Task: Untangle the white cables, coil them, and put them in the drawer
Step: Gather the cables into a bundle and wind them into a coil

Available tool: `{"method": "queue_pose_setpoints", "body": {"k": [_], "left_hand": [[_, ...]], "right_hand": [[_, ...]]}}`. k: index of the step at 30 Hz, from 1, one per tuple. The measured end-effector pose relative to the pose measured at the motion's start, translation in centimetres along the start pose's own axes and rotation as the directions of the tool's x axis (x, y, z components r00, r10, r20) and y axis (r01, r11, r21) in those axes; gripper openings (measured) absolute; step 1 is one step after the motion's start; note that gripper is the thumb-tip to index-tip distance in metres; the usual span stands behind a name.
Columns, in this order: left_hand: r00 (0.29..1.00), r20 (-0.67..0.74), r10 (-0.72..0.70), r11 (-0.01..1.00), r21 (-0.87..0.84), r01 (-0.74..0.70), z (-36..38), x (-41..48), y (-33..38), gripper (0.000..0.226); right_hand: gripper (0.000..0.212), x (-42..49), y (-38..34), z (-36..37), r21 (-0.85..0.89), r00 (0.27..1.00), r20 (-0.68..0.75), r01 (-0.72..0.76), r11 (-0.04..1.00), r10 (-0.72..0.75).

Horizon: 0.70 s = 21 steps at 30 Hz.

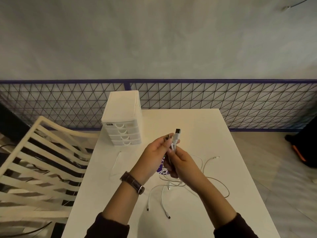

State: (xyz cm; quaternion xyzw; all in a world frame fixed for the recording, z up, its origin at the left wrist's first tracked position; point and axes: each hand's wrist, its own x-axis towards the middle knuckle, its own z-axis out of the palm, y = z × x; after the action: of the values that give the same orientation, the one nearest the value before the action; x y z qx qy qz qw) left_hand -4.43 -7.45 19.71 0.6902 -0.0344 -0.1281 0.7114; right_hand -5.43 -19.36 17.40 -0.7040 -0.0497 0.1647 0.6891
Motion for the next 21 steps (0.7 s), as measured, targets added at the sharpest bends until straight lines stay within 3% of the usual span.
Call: {"method": "queue_pose_setpoints", "body": {"k": [6, 13, 21], "left_hand": [[0.999, -0.035, 0.027, 0.995, -0.09, -0.03, -0.2, -0.1, -0.4, 0.03], [0.999, -0.006, 0.038, 0.976, -0.216, -0.038, -0.4, -0.2, -0.3, 0.029], [0.997, 0.024, 0.07, 0.982, -0.179, -0.065, -0.5, -0.1, 0.2, 0.039]], "right_hand": [[0.03, -0.1, -0.5, 0.1, -0.181, 0.996, 0.089, 0.026, 0.983, -0.01], [0.04, 0.1, -0.5, 0.1, 0.062, 0.995, 0.095, 0.03, 0.998, -0.036], [0.045, 0.1, -0.9, -0.7, 0.027, 0.973, 0.23, -0.015, 1.0, 0.008]]}}
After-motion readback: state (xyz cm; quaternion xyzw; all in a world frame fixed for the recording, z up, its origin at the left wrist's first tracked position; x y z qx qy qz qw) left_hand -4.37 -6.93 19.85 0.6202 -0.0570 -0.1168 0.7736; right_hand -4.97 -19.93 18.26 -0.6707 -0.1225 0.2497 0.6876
